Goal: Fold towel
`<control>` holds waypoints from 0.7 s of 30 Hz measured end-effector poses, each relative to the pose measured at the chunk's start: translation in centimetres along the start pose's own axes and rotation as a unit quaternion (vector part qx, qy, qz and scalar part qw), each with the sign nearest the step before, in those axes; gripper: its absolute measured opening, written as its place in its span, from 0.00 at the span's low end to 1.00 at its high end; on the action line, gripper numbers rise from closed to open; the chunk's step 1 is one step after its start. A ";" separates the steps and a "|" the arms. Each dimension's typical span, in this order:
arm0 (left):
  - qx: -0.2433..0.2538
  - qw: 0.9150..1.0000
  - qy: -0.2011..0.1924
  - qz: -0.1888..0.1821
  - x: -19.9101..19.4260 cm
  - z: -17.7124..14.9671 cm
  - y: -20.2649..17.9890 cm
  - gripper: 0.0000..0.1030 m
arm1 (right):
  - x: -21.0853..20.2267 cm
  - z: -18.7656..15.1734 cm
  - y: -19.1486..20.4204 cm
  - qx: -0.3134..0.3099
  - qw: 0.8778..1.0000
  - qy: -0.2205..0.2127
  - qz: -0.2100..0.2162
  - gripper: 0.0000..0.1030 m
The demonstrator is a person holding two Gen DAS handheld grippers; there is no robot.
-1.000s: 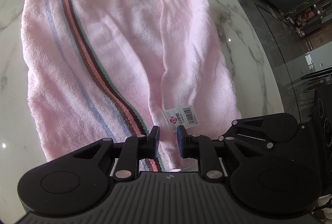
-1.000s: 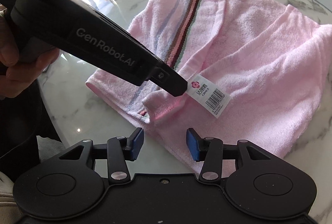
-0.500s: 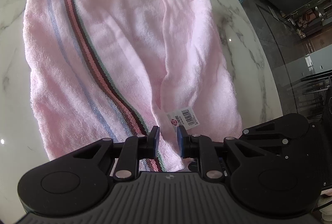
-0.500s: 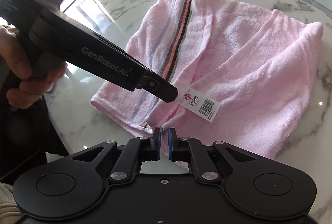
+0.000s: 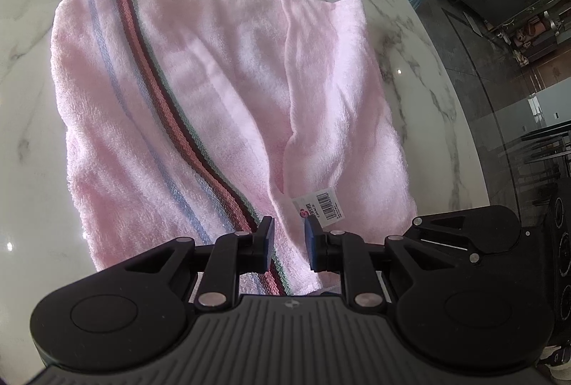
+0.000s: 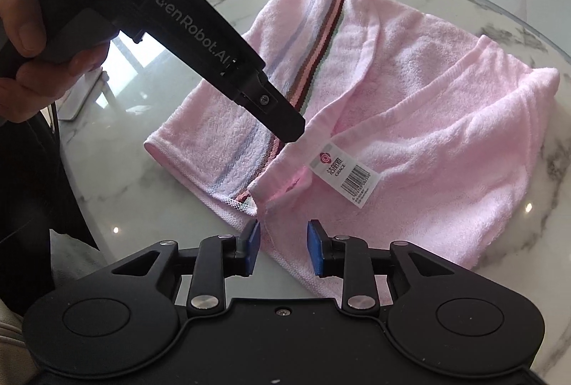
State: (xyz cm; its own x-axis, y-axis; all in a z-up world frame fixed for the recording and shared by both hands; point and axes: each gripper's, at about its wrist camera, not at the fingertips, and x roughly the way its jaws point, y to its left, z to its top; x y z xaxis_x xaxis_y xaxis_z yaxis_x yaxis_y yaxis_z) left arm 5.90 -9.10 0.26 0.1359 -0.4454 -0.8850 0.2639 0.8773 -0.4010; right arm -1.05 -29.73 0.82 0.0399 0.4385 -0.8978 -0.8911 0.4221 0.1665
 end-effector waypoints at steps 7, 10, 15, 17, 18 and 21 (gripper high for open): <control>0.006 1.000 0.002 0.002 0.1 0.0 -0.1 0.17 | 1.7 0.4 1.5 -0.042 0.998 0.006 -0.040 0.21; 0.005 1.000 0.002 0.001 0.0 0.0 0.0 0.17 | 1.6 0.3 0.9 -0.032 0.999 -0.001 -0.043 0.05; -0.003 1.000 0.004 -0.002 0.0 0.1 0.7 0.17 | -0.3 -0.1 0.0 -0.006 0.999 -0.025 -0.034 0.05; -0.008 1.000 0.005 -0.007 0.0 0.0 0.9 0.17 | -1.2 -0.1 -0.3 0.008 0.999 -0.037 -0.022 0.05; -0.011 1.000 0.006 -0.010 0.0 0.0 0.9 0.17 | -1.5 -0.1 -0.3 0.011 0.999 -0.040 -0.016 0.05; -0.018 1.000 0.003 -0.015 -0.3 -0.1 1.2 0.17 | -2.1 0.1 -0.1 0.018 0.999 -0.046 0.002 0.05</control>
State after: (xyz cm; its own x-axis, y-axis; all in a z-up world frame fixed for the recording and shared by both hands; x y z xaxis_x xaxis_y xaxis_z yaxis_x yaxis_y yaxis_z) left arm 6.06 -7.88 0.05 0.1236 -0.4704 -0.8737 0.2335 0.8696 -0.4351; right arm -1.01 -30.55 2.72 0.0798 0.5113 -0.8557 -0.8746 0.4477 0.1860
